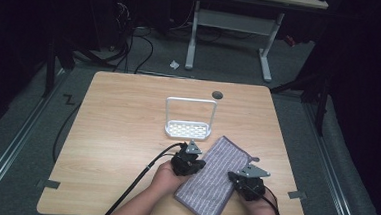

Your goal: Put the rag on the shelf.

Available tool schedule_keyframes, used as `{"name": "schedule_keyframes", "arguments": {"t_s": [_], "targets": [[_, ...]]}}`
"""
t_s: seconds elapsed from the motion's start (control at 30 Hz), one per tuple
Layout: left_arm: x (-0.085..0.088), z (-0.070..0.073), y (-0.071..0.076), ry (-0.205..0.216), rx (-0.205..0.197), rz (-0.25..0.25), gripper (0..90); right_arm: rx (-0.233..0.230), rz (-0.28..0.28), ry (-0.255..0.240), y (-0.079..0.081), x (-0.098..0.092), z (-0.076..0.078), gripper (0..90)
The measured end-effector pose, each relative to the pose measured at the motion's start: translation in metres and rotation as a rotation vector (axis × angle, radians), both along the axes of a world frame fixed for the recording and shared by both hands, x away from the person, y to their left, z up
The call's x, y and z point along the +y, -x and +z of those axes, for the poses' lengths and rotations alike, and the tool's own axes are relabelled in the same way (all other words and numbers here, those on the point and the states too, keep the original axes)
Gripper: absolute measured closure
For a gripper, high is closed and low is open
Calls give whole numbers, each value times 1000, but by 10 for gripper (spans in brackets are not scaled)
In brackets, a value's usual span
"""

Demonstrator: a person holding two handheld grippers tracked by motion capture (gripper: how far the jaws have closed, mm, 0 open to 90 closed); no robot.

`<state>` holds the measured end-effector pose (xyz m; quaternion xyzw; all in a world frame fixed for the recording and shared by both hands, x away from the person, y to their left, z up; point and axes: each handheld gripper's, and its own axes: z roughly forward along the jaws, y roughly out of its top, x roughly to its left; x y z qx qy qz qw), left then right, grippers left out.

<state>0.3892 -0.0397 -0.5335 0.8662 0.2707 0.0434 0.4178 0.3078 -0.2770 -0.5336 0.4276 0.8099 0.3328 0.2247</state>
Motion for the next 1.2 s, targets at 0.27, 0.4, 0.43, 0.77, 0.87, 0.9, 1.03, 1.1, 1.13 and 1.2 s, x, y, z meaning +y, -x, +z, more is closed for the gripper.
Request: {"name": "schedule_keyframes", "arguments": {"t_s": [0.27,0.4,0.43,0.77,0.87,0.9,1.03,1.1,1.13,1.2], "targets": [[18,-2,28,-4,-13,-58,880,0,-12,-7,2,1,-1,894],[29,-3,40,5,0,-61,882,3,6,-16,1,8,-1,895],[37,-4,48,4,-3,-60,882,0,24,-10,0,16,-2,895],[80,-6,65,31,22,18,882,-2,141,5,-9,55,-1,894],[94,-6,69,33,33,57,882,-1,185,4,-14,68,-2,893],[97,-6,70,33,34,64,882,-4,200,5,-16,71,-2,893],[105,-6,74,36,37,83,874,-10,229,6,-18,81,-2,869],[108,-6,76,38,40,84,855,-6,235,-2,-15,80,-1,799],[110,-5,78,33,32,78,851,2,239,-13,-12,78,0,792],[111,-5,78,42,44,75,825,3,256,-9,-6,75,1,790]]}}
